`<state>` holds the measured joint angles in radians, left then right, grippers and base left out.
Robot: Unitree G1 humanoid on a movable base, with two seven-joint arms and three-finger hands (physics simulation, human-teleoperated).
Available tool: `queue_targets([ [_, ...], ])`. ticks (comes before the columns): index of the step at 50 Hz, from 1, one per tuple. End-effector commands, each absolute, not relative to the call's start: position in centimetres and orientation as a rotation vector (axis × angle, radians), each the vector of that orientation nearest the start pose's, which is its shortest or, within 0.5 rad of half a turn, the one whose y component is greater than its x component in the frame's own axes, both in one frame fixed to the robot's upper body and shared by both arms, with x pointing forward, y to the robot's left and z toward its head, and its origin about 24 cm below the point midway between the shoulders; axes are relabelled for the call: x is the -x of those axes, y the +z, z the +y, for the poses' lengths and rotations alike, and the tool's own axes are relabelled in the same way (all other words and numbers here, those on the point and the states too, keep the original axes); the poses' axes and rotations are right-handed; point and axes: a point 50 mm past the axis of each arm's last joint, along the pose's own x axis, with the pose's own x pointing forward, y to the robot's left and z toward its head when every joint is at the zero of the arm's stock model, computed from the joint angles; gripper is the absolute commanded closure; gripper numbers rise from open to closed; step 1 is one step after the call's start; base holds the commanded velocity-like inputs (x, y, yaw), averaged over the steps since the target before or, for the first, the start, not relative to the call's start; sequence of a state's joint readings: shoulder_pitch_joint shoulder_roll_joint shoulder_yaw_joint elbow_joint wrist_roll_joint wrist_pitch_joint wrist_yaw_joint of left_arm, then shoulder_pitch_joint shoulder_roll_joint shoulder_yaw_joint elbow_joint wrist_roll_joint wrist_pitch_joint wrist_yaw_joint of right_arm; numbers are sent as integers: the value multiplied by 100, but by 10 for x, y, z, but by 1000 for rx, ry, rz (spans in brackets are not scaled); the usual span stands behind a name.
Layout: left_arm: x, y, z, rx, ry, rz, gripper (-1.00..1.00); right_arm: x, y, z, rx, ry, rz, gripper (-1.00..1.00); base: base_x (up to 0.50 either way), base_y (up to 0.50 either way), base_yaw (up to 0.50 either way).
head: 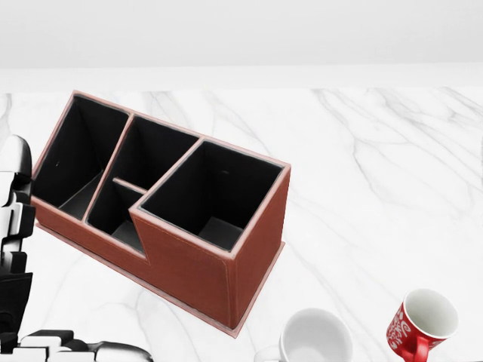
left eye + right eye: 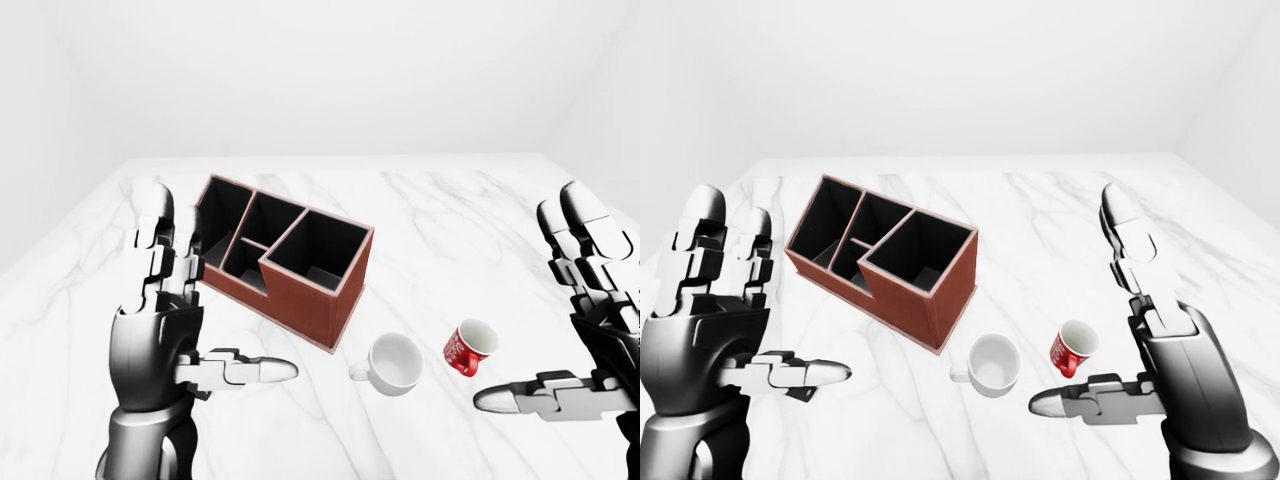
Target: Pick up the red mug and place it to the right of the caddy.
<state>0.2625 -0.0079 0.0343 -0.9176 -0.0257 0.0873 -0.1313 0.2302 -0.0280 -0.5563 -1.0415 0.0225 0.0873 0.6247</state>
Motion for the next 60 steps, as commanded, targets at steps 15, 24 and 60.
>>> queue_targets([
  [15, -162, 187, 163, -57, -28, -599, -100, -141, 207, -230, 693, 37, -472, -98, 0, 0, 0],
  [24, -161, 189, 164, -59, -25, -607, -100, -146, 193, -234, 749, 4, -347, -98, 0, 0, 0],
  [60, -163, 187, 164, -62, -24, -597, -100, -146, 185, -257, 879, -115, -178, -98, 0, 0, 0],
])
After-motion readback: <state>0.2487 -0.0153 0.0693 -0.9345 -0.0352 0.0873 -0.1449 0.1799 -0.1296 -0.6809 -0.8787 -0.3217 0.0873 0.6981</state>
